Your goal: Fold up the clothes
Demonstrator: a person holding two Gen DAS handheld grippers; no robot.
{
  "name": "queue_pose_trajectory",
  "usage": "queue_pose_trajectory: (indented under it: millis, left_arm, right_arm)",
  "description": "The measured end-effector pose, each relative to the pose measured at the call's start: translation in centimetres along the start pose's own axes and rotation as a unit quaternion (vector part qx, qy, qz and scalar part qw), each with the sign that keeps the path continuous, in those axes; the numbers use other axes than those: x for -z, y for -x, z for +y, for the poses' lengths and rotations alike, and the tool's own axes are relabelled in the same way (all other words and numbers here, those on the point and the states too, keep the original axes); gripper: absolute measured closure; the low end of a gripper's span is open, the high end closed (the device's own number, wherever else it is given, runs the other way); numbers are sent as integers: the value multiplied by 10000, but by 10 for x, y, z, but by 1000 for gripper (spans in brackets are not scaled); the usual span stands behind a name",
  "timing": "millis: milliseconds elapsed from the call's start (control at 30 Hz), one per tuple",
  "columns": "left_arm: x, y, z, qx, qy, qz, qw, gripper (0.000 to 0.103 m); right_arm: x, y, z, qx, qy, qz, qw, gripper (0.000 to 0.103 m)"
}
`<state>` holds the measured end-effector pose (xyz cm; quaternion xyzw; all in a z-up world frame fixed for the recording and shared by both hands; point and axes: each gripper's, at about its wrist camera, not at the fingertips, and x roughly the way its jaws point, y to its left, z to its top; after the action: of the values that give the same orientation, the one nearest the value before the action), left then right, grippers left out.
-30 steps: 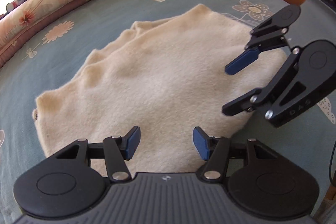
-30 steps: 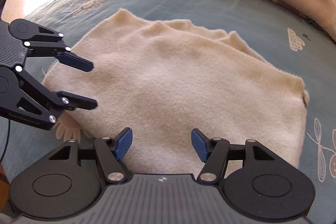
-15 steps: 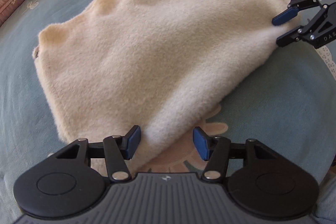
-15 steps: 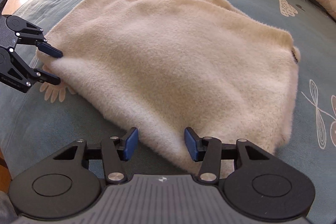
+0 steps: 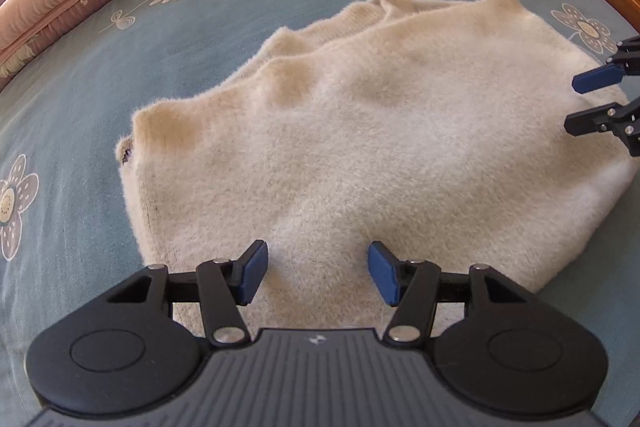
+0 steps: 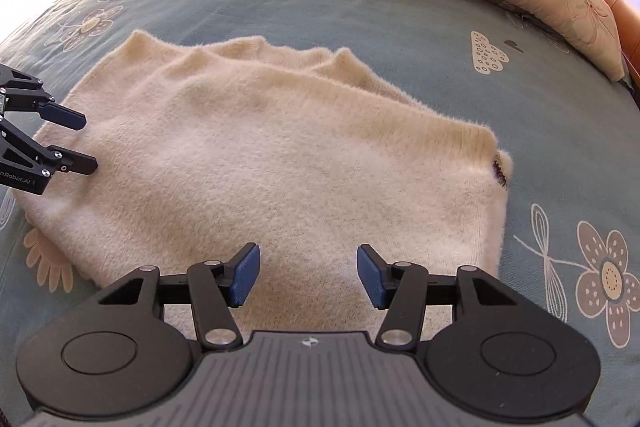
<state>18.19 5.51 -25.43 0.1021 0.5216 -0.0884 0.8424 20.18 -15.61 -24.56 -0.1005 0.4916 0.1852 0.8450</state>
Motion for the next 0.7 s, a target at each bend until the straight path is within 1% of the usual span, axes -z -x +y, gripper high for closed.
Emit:
queue_pose_trajectory:
  millis: [67,100,200,267,300,367,433,567,700]
  left_arm:
    - [7,-1,9,73,300,51,9995,39]
    - [11,1,11,56,334,73,9994,39]
    - [22,6,13,-122,109,234,9996,40]
    - [24,13,13,-157,46,346,9993,42]
    - [21,18,14,-155,34,299,9994,42]
    - [11,28,16,-160,0,59,9999,42]
    - [-4,30,19,-222,12,-170,9996,41]
    - [-41,8,29,-311,193,-430,9984,41]
    - [-57,-24,45,-577,379,-367,9969,41]
  right_arm:
    - [-4,-8,-6,66,-131,28,9999,39]
    - [-3,-10,-9,68,-189,26,9998,38]
    - [5,-11,-14,-18,-257,-33,9997,36]
    - [5,-14,-13,-29,-260,-24,9997,29]
    - [3,-16,-11,-15,-272,18,9996,26]
    - [-1,-19,-7,12,-299,94,9995,19]
    - [-2,-21,-4,26,-333,119,9994,15]
    - [1,-25,-1,-24,-274,61,9996,6]
    - [1,-25,0,-41,-209,80,9997,6]
